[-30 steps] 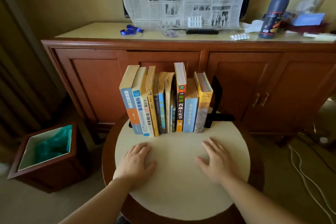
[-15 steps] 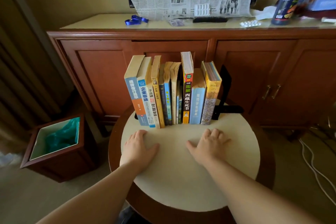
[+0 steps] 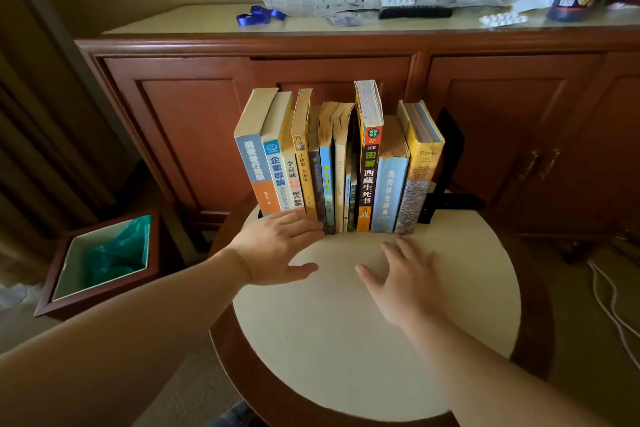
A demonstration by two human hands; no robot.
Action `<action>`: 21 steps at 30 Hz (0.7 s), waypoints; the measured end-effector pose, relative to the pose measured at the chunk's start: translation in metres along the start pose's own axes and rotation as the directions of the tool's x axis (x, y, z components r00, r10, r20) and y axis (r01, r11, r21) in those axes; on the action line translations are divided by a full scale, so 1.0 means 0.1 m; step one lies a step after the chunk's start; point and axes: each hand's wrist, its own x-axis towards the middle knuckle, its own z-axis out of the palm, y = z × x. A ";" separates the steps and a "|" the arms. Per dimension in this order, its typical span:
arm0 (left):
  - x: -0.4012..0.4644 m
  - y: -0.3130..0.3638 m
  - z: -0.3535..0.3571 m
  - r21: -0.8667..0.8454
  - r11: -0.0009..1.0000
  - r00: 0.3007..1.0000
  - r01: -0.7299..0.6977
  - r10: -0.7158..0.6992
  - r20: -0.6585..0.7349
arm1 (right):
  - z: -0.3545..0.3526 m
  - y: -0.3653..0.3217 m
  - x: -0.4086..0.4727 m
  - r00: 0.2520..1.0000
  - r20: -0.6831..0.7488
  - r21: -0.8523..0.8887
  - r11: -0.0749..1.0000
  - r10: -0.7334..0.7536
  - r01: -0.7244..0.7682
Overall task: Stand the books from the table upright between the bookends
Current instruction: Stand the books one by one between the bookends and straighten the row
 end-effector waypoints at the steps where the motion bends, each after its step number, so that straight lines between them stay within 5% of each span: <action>1: 0.01 -0.02 -0.02 0.009 1.000 1.000 -0.015 0.015 0.019 | 0.00 0.00 0.00 1.000 -0.009 0.000 1.000 -0.002 0.002; 5: 0.01 -0.08 -0.01 0.021 0.995 0.988 -0.099 0.096 0.122 | 0.00 -0.01 0.00 1.000 -0.005 0.008 1.000 0.020 -0.020; 12: 0.14 -0.23 0.06 0.278 0.914 0.926 -0.295 0.202 0.317 | -0.06 -0.04 -0.02 1.000 0.013 -0.025 0.999 0.025 -0.024; 21: 0.10 -0.46 0.29 0.465 0.798 0.918 -0.383 0.272 0.289 | -0.04 -0.04 -0.02 0.999 0.015 -0.018 0.999 0.037 -0.037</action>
